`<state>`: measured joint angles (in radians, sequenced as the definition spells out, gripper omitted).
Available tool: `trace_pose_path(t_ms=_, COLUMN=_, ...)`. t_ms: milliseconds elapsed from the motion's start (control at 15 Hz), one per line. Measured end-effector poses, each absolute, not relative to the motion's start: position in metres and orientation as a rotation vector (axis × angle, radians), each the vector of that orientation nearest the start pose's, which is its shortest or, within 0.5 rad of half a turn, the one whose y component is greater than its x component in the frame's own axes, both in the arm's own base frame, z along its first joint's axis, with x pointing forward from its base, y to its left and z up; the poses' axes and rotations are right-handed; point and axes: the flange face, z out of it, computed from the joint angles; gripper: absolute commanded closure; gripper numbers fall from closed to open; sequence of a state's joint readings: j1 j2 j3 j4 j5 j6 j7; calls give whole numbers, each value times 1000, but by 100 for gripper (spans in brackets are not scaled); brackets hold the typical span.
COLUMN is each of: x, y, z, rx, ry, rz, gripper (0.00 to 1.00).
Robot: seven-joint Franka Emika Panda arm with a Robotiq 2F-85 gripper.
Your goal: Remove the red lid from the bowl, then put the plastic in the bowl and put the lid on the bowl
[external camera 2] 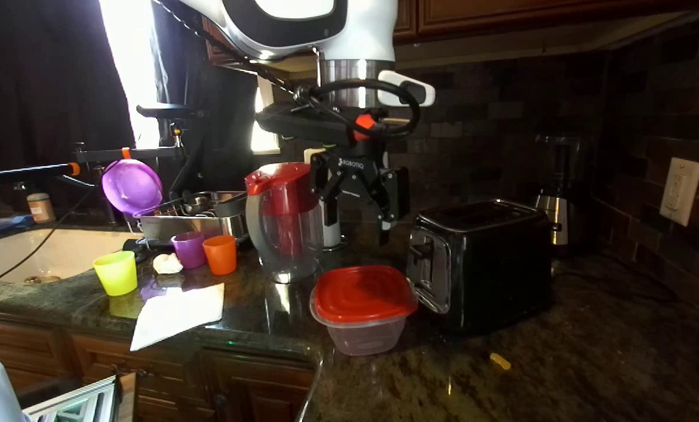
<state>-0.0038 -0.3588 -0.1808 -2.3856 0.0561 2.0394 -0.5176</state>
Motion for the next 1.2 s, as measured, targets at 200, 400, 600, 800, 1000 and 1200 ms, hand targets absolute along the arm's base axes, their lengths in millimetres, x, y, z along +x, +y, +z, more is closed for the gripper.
trace_pose_path(t_ms=200, x=436, y=-99, z=437, rx=-3011, ry=-458, rz=-107, gripper=0)
trace_pose_path(t_ms=400, x=441, y=-113, z=416, rx=-3013, ry=-474, rz=-142, gripper=0)
trace_pose_path(t_ms=600, x=445, y=-124, z=398, rx=-2982, ry=-513, rz=-156, gripper=0)
trace_pose_path(t_ms=800, x=447, y=-131, z=382, rx=-2928, ry=-553, rz=-169, gripper=0)
trace_pose_path(t_ms=1000, x=450, y=-134, z=370, rx=-2884, ry=-582, rz=-172, gripper=0)
trace_pose_path(t_ms=1200, x=453, y=-136, z=361, rx=-2848, ry=-596, rz=-179, gripper=5)
